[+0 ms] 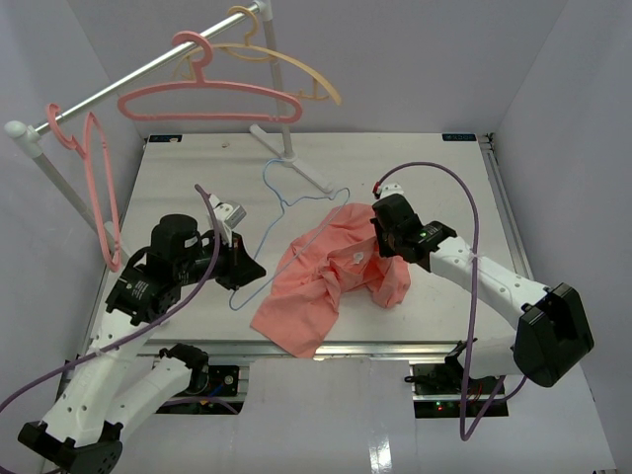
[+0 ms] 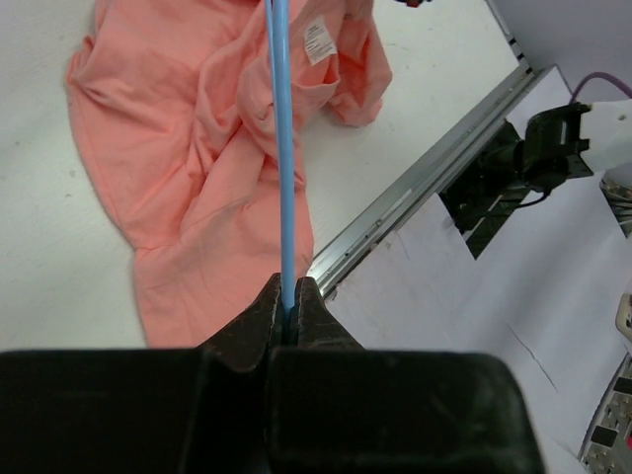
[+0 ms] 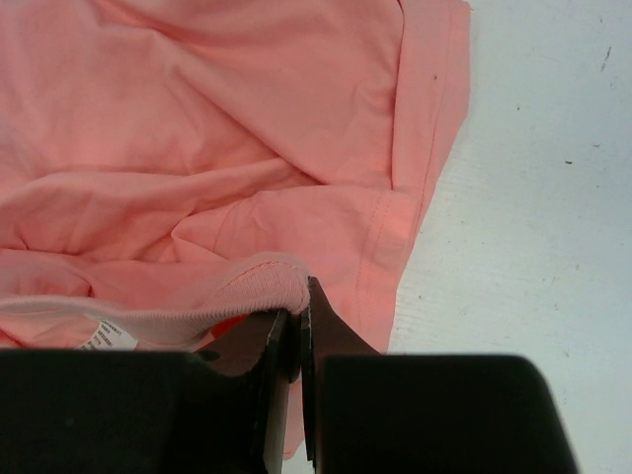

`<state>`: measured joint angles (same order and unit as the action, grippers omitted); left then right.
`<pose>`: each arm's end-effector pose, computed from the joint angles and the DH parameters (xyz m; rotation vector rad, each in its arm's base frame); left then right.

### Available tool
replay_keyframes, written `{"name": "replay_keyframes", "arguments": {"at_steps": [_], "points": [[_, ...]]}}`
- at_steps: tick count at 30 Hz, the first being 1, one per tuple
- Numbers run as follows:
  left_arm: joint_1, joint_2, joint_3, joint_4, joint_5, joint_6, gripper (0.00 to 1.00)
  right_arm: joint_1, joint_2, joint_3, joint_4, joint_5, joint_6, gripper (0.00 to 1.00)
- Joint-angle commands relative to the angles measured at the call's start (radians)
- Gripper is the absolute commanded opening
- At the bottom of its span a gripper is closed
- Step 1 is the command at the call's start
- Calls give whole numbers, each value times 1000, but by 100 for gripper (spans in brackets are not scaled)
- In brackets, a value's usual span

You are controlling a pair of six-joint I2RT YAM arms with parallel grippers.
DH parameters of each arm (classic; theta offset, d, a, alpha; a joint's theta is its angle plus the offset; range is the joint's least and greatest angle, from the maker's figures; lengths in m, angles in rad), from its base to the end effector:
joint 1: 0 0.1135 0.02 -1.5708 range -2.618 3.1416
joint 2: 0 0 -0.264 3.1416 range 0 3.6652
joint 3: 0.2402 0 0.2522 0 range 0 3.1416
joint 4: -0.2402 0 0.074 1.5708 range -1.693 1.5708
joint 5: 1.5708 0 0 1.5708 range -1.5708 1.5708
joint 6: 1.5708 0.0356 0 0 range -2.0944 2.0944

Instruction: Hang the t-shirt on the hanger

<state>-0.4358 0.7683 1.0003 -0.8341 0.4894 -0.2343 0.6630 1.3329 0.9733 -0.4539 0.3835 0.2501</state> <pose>0.1213 -0.0750 0.3520 0.5129 2.1770 -0.9066 0.2302 0.1629 0.2623 -0.2980 2.2910 0.0026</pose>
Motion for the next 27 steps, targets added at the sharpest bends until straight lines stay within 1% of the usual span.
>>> {"name": "replay_keyframes", "arguments": {"at_steps": [1, 6, 8, 10, 15, 18, 22, 27], "points": [[-15, -39, 16, 22, 127, 23, 0, -13, 12, 53, 4, -34, 1, 8], [-83, -74, -34, 57, 85, 31, 0, -40, 6, 67, -1, -57, 4, 8], [-104, -82, -51, 77, 93, 39, 0, -55, 9, 80, -3, -73, 2, 8], [-108, -74, -55, 82, 101, 43, 0, -78, 15, 98, -11, -108, -1, 8], [-122, -47, -59, 74, 65, 45, 0, -138, 12, 111, -19, -158, -3, 8], [-139, -47, -63, 69, 10, 43, 0, -163, -1, 105, -19, -181, -9, 8], [-157, -41, -65, 69, -11, 46, 0, -186, -17, 107, -22, -200, -17, 8], [-174, -33, -63, 69, -5, 58, 0, -197, -15, 125, -34, -215, -26, 8]]}}
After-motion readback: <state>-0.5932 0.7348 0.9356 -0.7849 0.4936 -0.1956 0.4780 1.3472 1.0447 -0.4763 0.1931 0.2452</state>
